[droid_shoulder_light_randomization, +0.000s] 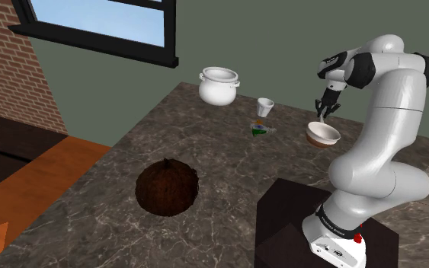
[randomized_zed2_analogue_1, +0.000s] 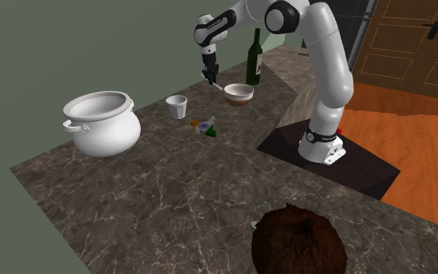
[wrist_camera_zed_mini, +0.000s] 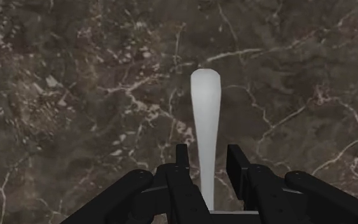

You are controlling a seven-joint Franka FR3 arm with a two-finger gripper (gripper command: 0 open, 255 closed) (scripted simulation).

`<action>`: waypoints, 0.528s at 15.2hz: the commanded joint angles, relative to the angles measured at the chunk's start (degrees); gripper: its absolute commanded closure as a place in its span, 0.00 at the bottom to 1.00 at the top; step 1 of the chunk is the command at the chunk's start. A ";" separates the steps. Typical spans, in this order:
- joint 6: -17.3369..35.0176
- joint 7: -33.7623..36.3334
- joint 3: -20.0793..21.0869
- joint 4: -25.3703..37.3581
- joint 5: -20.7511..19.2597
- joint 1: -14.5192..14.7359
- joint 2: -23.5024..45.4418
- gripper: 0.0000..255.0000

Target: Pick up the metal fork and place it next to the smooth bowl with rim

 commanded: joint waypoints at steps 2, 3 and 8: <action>1.63 -0.08 0.23 -1.41 0.28 -0.01 1.13 1.00; 1.63 -0.08 0.23 -1.42 0.28 -0.01 1.13 1.00; 1.63 -0.08 0.22 -1.41 0.28 -0.01 1.14 1.00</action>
